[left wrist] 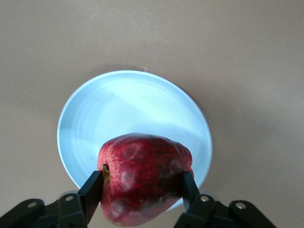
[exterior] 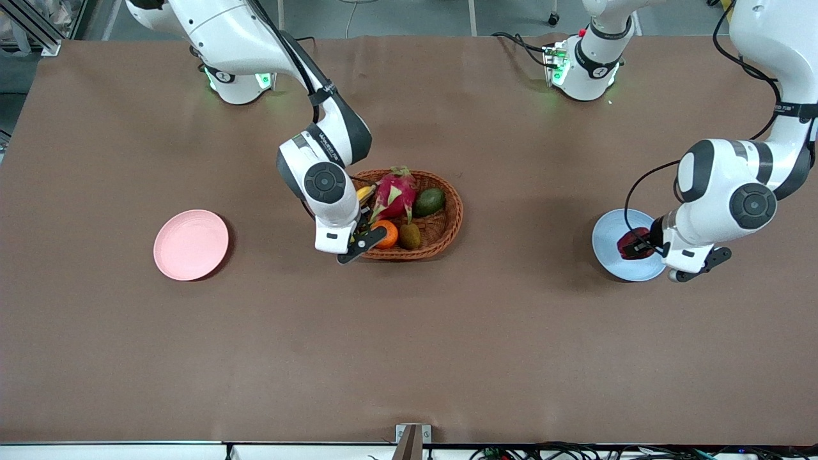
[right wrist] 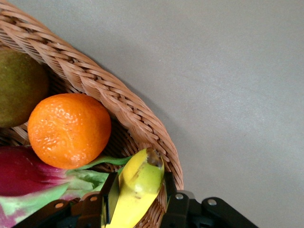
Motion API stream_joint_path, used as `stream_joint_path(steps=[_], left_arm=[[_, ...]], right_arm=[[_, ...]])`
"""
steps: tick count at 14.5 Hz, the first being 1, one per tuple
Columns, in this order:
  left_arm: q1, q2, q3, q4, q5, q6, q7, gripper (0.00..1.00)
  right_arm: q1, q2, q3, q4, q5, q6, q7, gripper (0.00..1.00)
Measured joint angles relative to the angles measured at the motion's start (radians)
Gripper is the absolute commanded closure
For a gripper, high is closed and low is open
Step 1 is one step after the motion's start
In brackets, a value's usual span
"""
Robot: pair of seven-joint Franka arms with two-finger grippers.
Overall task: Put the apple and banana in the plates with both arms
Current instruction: 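Lower the apple onto the blue plate while the right gripper lifts the banana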
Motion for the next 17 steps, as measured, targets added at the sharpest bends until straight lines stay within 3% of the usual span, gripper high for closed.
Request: stream_joint_path(steps=[5, 8, 9, 11, 12, 13, 17], left_arm=[[0.012, 0.019, -0.003, -0.062, 0.000, 0.084, 0.012, 0.93], [0.012, 0.033, -0.003, -0.063, 0.000, 0.090, 0.012, 0.86], [0.012, 0.038, -0.003, -0.064, 0.000, 0.097, 0.013, 0.80], [0.016, 0.052, -0.002, -0.064, 0.000, 0.110, 0.013, 0.53], [0.021, 0.058, -0.002, -0.064, 0.000, 0.116, 0.015, 0.12], [0.025, 0.058, -0.002, -0.063, 0.000, 0.118, 0.026, 0.00], [0.030, 0.048, -0.002, -0.053, 0.000, 0.122, 0.042, 0.00]], right_arm=[[0.000, 0.000, -0.004, 0.005, 0.000, 0.003, 0.001, 0.85], [0.000, 0.000, -0.004, 0.007, 0.000, 0.002, 0.001, 0.89], [0.000, 0.000, -0.004, 0.008, -0.001, 0.002, 0.001, 0.90], [0.000, 0.000, -0.005, 0.012, -0.002, 0.001, 0.001, 0.94], [0.000, -0.001, -0.007, 0.016, -0.002, 0.000, 0.001, 0.95], [0.000, -0.003, -0.009, 0.022, -0.003, -0.004, 0.001, 0.95], [-0.011, -0.040, -0.032, 0.086, -0.006, -0.131, 0.001, 0.97]])
